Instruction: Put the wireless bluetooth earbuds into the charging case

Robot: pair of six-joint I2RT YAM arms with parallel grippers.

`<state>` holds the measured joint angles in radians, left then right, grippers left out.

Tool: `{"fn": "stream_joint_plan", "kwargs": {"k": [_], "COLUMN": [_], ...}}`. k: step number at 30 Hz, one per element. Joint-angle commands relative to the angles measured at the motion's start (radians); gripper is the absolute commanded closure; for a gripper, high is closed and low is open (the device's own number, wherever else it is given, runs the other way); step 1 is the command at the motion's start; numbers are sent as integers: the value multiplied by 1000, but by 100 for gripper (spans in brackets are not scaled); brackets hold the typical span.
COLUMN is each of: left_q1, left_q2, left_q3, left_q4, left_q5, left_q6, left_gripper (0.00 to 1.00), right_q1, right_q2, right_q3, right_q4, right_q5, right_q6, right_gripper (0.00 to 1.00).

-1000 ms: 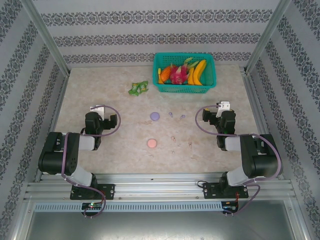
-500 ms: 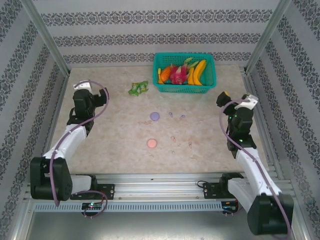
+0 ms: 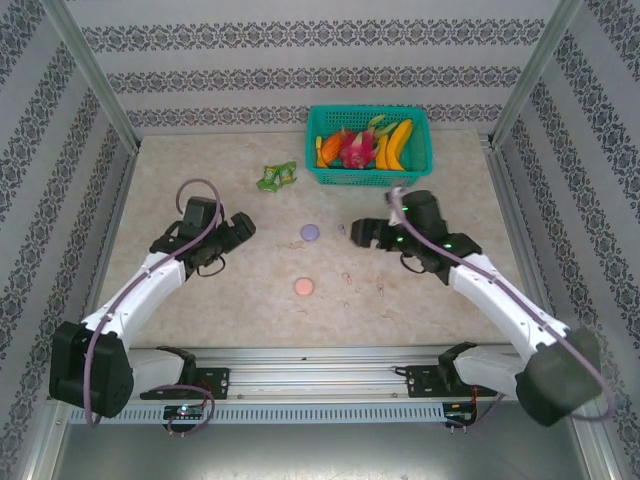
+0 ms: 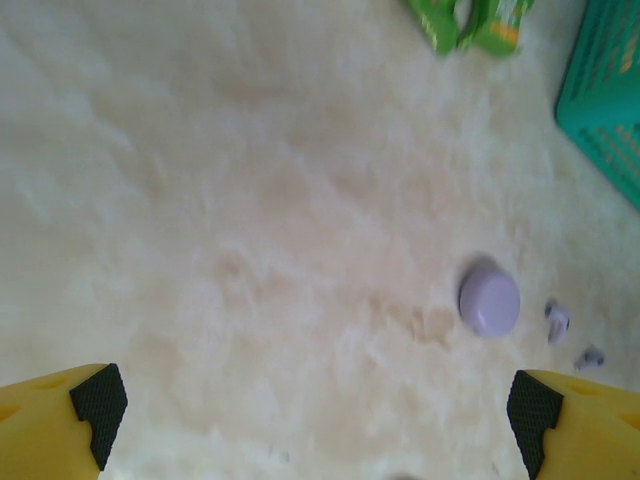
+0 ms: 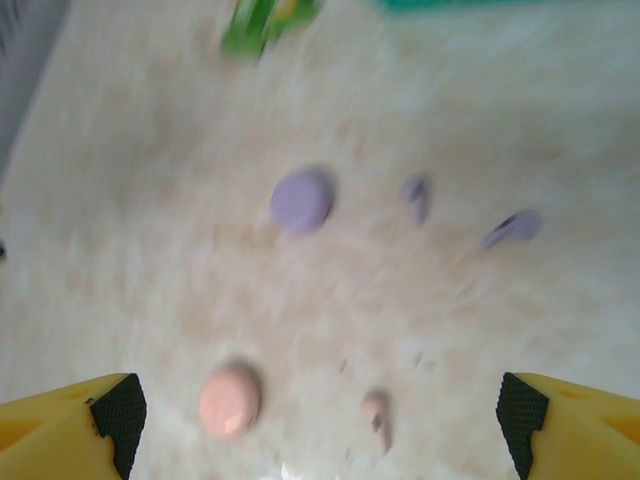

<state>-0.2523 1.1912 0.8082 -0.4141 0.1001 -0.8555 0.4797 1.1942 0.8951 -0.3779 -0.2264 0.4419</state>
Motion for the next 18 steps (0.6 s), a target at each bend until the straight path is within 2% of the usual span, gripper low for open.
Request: {"fn": "stream_joint_plan", "kwargs": {"k": [1, 7, 11, 18], "left_q1": [-22, -12, 32, 105], "left_q2": [-74, -107, -55, 35], "left_q3": [-32, 0, 58, 115], "left_q4": [-46, -108, -145, -164], "left_q5": [-17, -112, -82, -17], "left_q6": [-134, -90, -57, -16], "left_gripper": [0, 0, 0, 0], "right_q1": [95, 231, 302, 362], "right_q2": [106, 367, 511, 649], "right_q3": [57, 188, 297, 416], "right_q4": [-208, -256, -306, -363], "right_q5": [54, 57, 78, 92], "right_q6": [-122, -192, -257, -346], "right_gripper": [8, 8, 9, 13]}}
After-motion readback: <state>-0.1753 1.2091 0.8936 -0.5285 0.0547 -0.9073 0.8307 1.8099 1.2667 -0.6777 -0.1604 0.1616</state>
